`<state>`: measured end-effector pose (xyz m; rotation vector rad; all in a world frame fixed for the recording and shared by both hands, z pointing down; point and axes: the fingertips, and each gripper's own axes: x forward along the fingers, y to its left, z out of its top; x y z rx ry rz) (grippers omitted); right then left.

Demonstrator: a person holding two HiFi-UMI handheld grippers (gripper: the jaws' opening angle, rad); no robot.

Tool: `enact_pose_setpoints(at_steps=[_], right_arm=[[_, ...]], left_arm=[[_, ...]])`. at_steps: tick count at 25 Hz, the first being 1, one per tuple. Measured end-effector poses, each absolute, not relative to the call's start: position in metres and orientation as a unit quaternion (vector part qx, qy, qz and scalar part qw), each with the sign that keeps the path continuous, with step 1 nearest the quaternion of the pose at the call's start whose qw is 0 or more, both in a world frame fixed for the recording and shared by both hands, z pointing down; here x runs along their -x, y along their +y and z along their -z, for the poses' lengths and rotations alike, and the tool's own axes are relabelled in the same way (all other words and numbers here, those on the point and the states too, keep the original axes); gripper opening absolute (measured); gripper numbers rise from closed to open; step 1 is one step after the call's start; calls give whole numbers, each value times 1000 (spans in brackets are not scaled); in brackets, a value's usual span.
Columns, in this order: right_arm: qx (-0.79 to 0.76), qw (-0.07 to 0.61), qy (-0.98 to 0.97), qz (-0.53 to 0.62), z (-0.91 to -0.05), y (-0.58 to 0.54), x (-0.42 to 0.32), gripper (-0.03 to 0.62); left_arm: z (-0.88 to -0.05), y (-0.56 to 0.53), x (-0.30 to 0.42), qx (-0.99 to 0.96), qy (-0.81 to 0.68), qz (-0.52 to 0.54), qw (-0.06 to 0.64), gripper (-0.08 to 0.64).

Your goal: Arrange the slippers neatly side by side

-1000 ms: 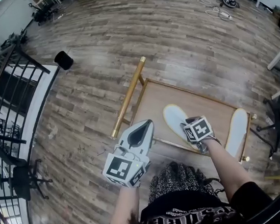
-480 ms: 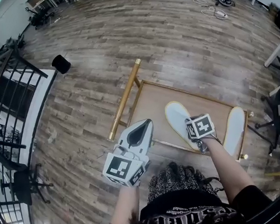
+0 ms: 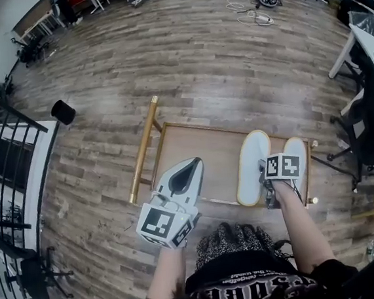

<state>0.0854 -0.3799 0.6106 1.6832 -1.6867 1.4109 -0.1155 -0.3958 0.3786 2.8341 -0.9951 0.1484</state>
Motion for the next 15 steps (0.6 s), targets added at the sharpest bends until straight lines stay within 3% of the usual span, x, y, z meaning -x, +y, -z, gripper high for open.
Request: enact_pose_setpoints(at_steps=[15], right_arm=[[-641, 159, -529, -534, -652, -342, -160, 17]], left_arm=[[-368, -386, 61, -961, -267, -49, 48, -6]])
